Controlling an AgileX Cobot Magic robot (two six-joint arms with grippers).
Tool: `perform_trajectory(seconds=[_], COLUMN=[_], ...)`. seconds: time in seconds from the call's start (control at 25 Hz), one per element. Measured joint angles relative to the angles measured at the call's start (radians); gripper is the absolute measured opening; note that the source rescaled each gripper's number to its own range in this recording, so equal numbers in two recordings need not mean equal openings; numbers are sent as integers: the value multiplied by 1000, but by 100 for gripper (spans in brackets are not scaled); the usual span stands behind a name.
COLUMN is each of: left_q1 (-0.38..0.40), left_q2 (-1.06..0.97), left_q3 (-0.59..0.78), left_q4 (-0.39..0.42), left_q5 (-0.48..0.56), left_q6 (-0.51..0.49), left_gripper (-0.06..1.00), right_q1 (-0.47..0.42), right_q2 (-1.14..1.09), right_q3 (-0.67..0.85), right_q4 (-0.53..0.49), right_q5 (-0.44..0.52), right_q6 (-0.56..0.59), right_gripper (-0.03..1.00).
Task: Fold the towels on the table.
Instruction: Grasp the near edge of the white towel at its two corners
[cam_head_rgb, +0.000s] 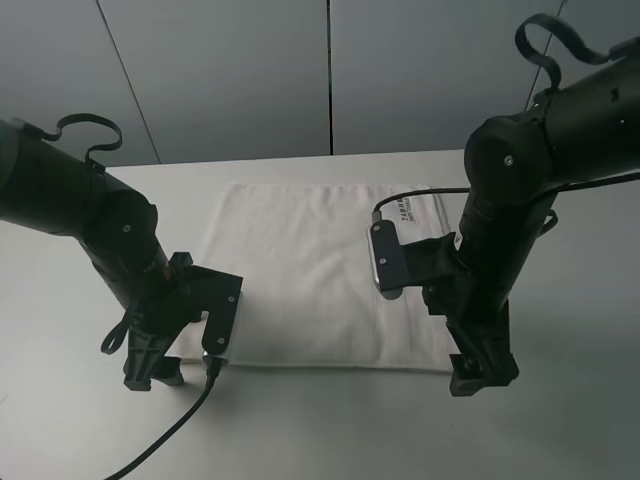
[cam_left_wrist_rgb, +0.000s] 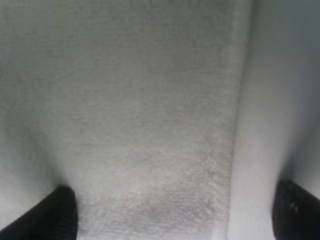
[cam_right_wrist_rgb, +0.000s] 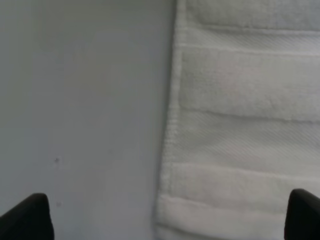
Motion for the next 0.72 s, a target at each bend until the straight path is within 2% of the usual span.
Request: perform_trajectory(seconds=[0.28, 0.52, 0.72], left_q1=[0, 0, 0], left_q2=[0, 0, 0], left_q3=[0, 0, 0], left_q4=[0, 8, 10], left_q5=[0, 1, 1], left_q6=[0, -17, -19], left_gripper=[100, 100, 100], right_q1=[0, 1, 6], right_q2=[49, 88, 108], right_q3=[48, 50, 48], right_q4=[-10, -41, -70], right_q5=[-122, -141, -156], right_q6=[0, 14, 51], right_gripper=[100, 99, 92])
